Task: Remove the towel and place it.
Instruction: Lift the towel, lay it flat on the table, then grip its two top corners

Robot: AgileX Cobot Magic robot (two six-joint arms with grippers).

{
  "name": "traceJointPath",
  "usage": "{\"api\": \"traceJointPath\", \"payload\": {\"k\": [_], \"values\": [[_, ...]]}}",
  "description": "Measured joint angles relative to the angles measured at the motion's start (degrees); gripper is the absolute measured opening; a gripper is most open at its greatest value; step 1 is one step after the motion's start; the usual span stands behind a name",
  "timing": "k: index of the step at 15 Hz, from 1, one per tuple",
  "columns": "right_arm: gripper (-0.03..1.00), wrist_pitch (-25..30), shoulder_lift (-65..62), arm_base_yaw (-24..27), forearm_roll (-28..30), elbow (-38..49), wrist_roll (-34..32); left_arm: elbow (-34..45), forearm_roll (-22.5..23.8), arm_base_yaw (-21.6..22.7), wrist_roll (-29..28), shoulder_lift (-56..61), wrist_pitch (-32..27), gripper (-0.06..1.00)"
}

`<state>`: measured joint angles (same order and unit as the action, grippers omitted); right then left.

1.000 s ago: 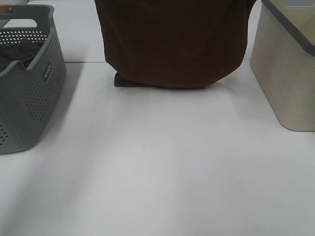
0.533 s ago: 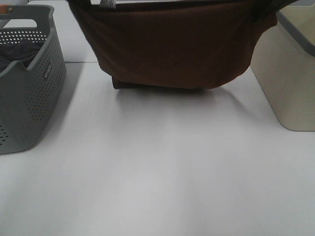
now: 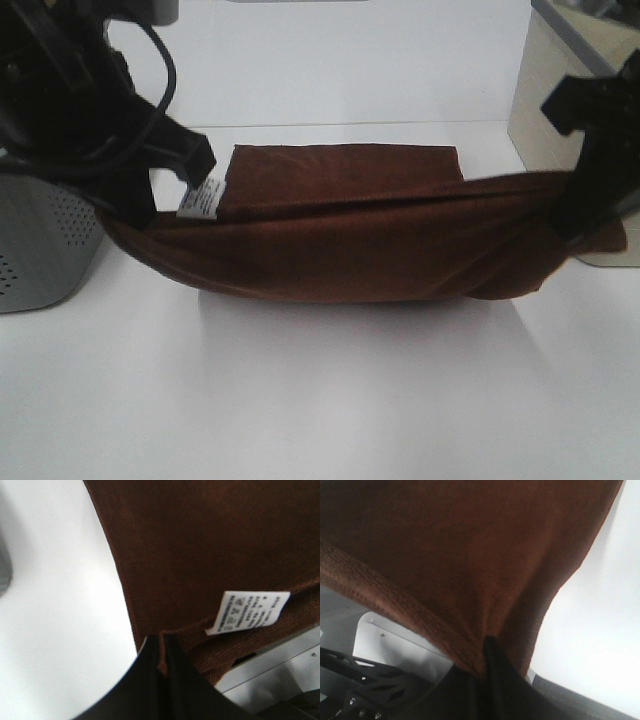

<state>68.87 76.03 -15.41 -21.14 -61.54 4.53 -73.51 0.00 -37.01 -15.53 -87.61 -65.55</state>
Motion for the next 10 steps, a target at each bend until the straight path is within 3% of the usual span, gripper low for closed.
{"api": "traceJointPath", "payload": {"k": [10], "values": [[0.0, -0.2, -11.7, 0.0, -2.3, 24.7, 0.1, 18.2, -4.6, -15.2, -10.1, 3.9, 3.4, 0.0]]}}
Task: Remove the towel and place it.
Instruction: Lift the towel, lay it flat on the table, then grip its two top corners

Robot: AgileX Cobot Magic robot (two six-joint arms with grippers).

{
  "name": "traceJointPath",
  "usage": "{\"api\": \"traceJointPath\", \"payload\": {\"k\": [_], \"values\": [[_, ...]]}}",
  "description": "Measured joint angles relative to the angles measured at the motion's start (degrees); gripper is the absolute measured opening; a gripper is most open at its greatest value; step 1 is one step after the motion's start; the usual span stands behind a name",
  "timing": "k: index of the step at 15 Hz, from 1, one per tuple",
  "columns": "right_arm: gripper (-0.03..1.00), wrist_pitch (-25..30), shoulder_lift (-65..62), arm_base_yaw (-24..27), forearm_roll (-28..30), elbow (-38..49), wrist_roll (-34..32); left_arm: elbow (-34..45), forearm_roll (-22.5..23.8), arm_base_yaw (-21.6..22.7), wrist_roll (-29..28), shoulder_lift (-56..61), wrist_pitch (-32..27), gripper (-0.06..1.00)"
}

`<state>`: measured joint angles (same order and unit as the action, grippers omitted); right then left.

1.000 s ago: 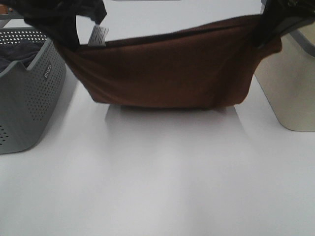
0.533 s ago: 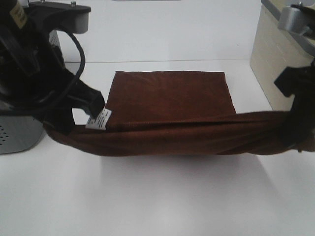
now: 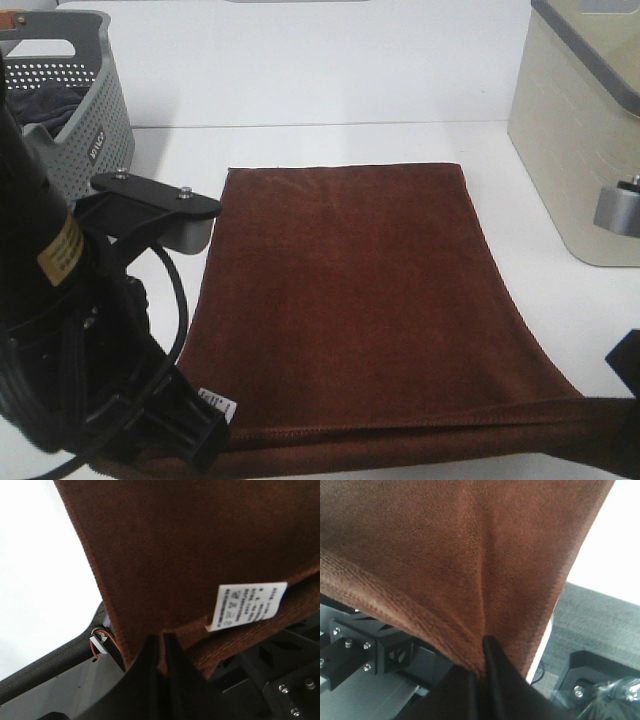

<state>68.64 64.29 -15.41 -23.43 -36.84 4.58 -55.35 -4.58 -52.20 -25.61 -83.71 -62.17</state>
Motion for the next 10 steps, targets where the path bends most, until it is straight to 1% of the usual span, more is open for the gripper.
{"api": "traceJointPath", "payload": {"k": [2, 4, 5, 6, 7, 8, 9, 10], "values": [[0.02, 0.0, 0.0, 0.0, 0.1, 1.9, 0.0, 1.0, -0.1, -0.4, -0.6, 0.1, -0.4, 0.0], [0.08, -0.3, 0.0, 0.1, 2.5, 2.2, 0.0, 1.4, 0.2, -0.4, -1.0, 0.1, -2.7, 0.01], [0.15, -0.3, -0.2, 0.2, 5.4, 2.3, -0.1, 1.8, 1.4, -0.4, -1.2, 0.1, -5.8, 0.06], [0.21, -0.4, -0.4, 0.6, 6.5, 2.4, -0.1, 2.0, 1.5, -0.3, -1.2, 0.1, -6.9, 0.12], [0.32, -0.3, -0.5, 0.6, 6.5, 2.4, -0.1, 2.0, 1.0, -0.3, -1.2, 0.1, -6.9, 0.22], [0.43, -0.3, -0.5, 0.6, 6.6, 2.4, -0.1, 2.0, 0.4, -0.3, -1.2, 0.1, -6.9, 0.35], [0.56, -0.3, -0.5, 0.6, 6.6, 2.4, -0.1, 2.0, -0.1, -0.3, -1.2, 0.1, -7.0, 0.51], [0.64, -0.4, -0.5, 0.6, 6.6, 2.4, -0.1, 2.0, -0.7, -0.3, -1.2, 0.1, -7.1, 0.63]]}}
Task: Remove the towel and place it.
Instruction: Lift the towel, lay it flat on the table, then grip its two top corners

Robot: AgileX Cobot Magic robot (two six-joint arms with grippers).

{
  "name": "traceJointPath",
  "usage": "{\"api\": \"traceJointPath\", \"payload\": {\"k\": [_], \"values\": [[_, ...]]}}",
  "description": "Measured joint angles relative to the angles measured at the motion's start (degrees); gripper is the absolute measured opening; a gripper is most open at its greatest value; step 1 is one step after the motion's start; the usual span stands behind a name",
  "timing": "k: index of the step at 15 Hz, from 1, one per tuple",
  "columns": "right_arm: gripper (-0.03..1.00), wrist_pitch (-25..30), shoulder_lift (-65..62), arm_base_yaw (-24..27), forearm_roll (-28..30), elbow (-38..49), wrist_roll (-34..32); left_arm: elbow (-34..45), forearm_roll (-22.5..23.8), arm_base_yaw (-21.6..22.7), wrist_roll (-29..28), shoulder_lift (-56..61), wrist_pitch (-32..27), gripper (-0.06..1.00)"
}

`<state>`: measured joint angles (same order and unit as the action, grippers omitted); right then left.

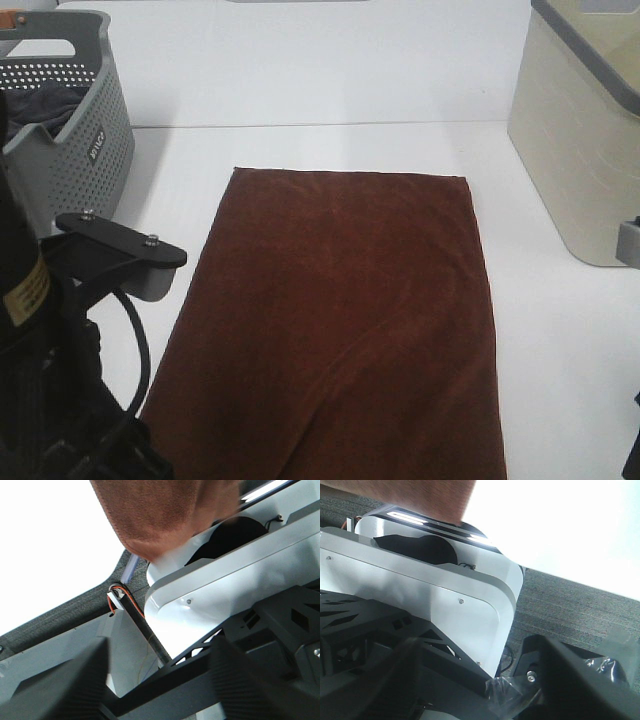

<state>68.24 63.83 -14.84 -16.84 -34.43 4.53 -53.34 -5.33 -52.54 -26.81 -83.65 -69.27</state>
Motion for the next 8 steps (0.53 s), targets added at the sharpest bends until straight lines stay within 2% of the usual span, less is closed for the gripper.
{"api": "traceJointPath", "payload": {"k": [1, 3, 5, 8], "values": [[0.68, -0.1, 0.0, 0.0, 0.0, 0.1, 0.0, 0.0, -0.5, 0.0, 0.0, 0.0, 0.0, 0.72], [0.7, -1.1, 0.0, 0.0, 0.0, 0.1, 0.0, 0.0, -0.6, 0.0, 0.0, 0.0, 0.1, 0.77], [0.7, -2.6, 0.0, 0.0, 0.0, 0.1, 0.0, 0.0, 0.7, 0.0, -0.2, 0.0, 0.8, 0.77], [0.7, -6.1, 0.0, 0.0, 0.0, -0.9, -0.1, -1.1, 6.7, 0.0, -3.2, 0.0, 2.6, 0.72]]}}
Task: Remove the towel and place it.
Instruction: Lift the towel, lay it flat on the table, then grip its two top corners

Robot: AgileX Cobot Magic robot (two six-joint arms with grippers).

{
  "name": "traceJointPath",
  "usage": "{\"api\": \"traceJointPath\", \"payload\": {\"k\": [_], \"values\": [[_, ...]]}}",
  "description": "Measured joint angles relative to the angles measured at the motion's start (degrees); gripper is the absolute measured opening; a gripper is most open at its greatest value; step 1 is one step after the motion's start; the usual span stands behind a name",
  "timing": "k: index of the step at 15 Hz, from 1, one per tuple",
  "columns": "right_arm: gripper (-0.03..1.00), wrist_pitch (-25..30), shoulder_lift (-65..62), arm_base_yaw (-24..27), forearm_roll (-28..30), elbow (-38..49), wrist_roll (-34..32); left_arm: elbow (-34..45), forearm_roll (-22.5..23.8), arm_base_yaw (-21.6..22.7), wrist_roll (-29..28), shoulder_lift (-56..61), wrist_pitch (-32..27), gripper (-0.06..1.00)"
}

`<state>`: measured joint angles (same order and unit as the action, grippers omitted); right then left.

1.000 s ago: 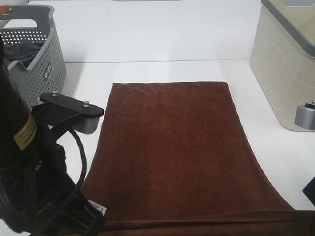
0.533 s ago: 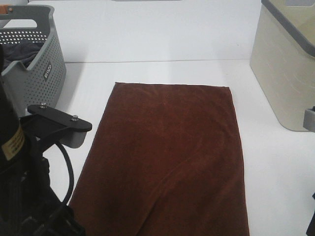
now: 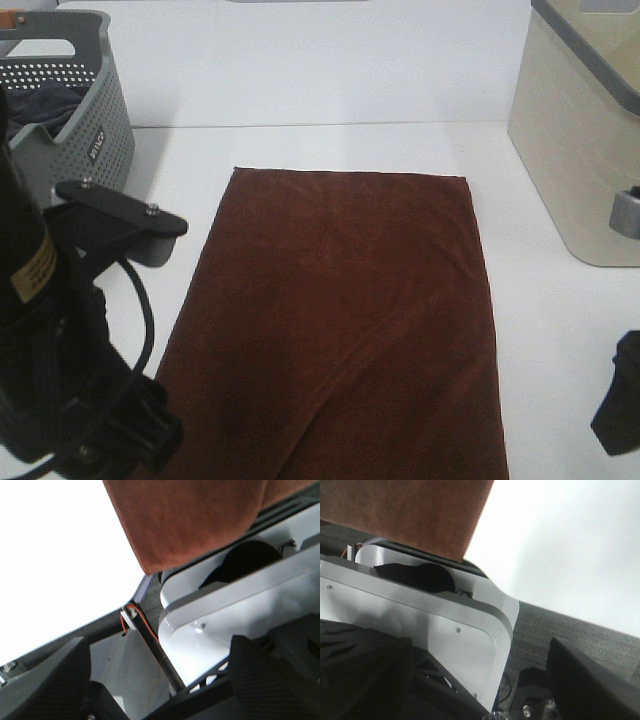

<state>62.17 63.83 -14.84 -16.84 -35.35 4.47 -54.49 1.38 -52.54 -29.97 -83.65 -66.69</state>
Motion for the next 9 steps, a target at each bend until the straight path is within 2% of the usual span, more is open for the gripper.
{"api": "traceJointPath", "payload": {"k": [2, 3, 6, 9], "values": [[0.7, -2.3, 0.0, 0.0, 0.6, -3.0, 0.0, -3.0, 5.9, 0.1, -1.5, 0.0, 2.2, 0.71], [0.69, -4.6, 0.1, 0.0, 0.9, -7.0, 0.0, -6.1, 8.1, 2.2, -1.8, 0.0, 5.1, 0.71], [0.67, -5.8, 3.7, 0.0, 2.0, -14.2, -0.1, -10.2, 8.8, 8.8, -1.7, 0.0, 10.1, 0.71], [0.64, -6.2, 11.0, 0.0, 3.8, -22.3, -0.1, -11.8, 8.8, 16.2, -0.6, 0.0, 18.5, 0.71]]}}
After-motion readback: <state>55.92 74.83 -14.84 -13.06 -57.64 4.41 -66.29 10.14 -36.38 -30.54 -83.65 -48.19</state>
